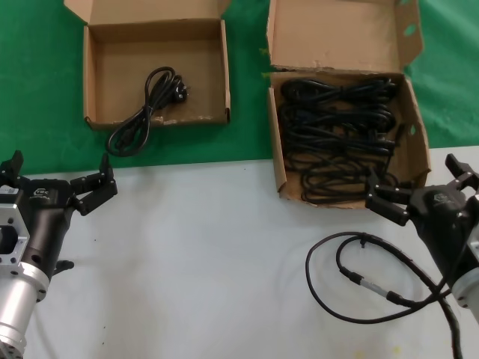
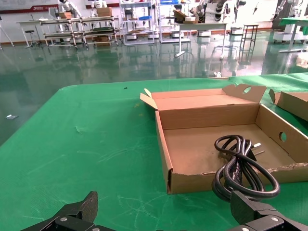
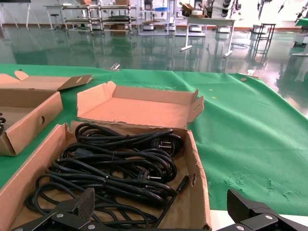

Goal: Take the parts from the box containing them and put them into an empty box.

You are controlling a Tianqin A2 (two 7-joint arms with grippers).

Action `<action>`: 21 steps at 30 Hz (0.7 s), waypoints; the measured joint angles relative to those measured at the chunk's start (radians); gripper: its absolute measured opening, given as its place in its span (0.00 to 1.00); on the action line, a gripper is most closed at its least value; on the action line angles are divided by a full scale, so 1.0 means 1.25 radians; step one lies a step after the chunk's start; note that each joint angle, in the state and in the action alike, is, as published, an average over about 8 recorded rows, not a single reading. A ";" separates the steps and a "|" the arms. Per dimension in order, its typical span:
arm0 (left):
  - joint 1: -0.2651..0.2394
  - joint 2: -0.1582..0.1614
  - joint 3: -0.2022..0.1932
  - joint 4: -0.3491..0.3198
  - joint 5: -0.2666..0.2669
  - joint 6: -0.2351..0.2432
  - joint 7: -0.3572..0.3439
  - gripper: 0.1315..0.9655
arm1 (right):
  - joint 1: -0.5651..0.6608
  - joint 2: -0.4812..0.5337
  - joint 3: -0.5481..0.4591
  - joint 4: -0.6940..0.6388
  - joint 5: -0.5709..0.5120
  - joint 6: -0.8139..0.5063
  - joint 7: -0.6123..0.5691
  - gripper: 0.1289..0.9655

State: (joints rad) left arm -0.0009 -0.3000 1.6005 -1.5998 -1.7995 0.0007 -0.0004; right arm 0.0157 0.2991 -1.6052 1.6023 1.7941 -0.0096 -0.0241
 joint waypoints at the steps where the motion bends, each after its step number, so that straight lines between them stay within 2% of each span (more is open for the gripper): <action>1: 0.000 0.000 0.000 0.000 0.000 0.000 0.000 1.00 | 0.000 0.000 0.000 0.000 0.000 0.000 0.000 1.00; 21: 0.000 0.000 0.000 0.000 0.000 0.000 0.000 1.00 | 0.000 0.000 0.000 0.000 0.000 0.000 0.000 1.00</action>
State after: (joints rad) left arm -0.0009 -0.3000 1.6005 -1.5998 -1.7995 0.0007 -0.0004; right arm 0.0157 0.2991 -1.6052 1.6024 1.7941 -0.0096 -0.0242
